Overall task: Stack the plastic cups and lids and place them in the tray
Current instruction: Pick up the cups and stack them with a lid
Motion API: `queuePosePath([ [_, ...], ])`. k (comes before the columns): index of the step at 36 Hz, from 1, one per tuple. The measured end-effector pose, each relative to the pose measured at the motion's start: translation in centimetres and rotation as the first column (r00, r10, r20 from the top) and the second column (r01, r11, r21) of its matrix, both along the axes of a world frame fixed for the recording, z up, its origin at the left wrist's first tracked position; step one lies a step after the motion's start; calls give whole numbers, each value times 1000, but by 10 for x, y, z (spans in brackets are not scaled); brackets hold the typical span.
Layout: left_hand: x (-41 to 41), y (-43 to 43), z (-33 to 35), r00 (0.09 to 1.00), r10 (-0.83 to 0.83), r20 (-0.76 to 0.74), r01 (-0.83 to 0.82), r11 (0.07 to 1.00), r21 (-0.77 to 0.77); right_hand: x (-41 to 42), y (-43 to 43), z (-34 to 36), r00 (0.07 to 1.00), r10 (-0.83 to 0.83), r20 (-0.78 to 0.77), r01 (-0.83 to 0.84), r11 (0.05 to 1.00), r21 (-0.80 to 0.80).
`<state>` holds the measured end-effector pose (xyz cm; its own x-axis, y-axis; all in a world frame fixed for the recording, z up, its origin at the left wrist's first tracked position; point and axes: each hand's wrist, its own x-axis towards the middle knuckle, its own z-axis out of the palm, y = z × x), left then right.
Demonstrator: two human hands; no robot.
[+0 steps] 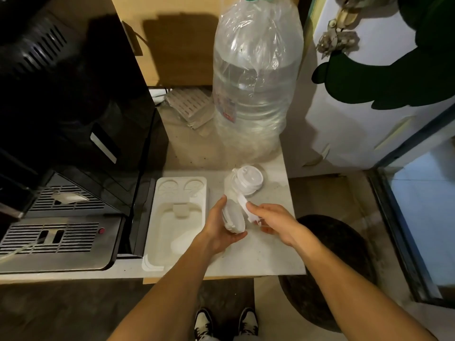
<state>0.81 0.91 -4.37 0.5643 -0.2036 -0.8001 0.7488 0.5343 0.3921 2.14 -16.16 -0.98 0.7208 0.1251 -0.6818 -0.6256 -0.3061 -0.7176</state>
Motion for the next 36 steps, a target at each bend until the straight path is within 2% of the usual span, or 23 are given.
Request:
queuePosePath([
  [3,1,-6,0,999,-32,32,32,999,-5,-2,8,3,998,20,-67,-16,998,59],
  [13,0,-7,-1,993,-95,66,93,995,33,0,16,8,986,7,-169,4,998,68],
  [25,0,-11,3,990,-116,82,114,993,30,6,27,13,976,-64,-208,64,998,-9],
  [36,0,-12,6,984,-128,121,127,992,21,15,35,10,974,-39,-223,3,987,-161],
])
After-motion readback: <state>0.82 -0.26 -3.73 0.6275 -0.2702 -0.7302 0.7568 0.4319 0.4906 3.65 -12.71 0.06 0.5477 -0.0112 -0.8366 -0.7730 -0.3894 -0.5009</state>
